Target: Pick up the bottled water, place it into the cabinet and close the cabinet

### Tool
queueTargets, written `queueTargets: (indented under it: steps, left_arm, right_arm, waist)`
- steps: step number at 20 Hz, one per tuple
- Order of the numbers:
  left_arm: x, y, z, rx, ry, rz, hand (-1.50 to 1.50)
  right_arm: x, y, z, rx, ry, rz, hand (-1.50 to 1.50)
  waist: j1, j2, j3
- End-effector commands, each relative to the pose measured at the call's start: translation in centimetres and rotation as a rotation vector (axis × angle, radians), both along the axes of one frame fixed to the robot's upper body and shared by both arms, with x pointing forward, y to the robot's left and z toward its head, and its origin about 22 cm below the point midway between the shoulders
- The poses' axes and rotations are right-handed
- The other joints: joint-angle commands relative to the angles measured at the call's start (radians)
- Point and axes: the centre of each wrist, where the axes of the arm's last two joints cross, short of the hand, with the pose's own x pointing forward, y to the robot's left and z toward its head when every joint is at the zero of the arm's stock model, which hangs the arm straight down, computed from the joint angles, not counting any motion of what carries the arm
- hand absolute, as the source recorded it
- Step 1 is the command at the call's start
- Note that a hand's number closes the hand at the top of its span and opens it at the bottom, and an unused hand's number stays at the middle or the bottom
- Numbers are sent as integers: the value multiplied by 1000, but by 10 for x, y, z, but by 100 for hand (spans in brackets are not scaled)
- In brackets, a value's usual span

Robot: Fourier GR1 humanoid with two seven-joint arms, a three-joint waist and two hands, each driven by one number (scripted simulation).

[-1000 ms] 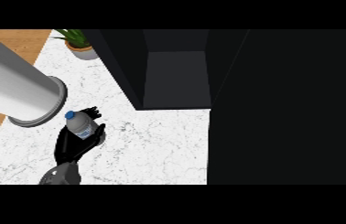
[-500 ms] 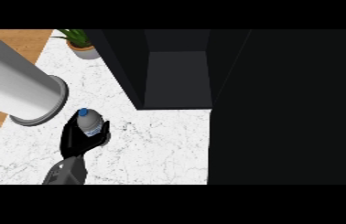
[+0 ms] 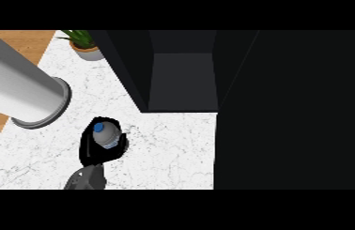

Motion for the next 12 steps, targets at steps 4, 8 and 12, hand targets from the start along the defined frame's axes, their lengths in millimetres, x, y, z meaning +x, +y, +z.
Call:
queueTargets:
  steps: [4,8,12]
  left_arm:
    - [15,-29,38,-17,-70,-83,150]
    - [11,-50,69,3,-71,-156,150]
    - [4,-87,105,4,-113,-187,150]
  right_arm:
    - [8,-2,10,9,-86,3,-150]
    - [3,5,25,9,-83,4,-150]
    - [4,4,22,17,-71,13,-150]
  waist:
    - [7,-4,1]
    - [15,-7,2]
    - [13,-6,2]
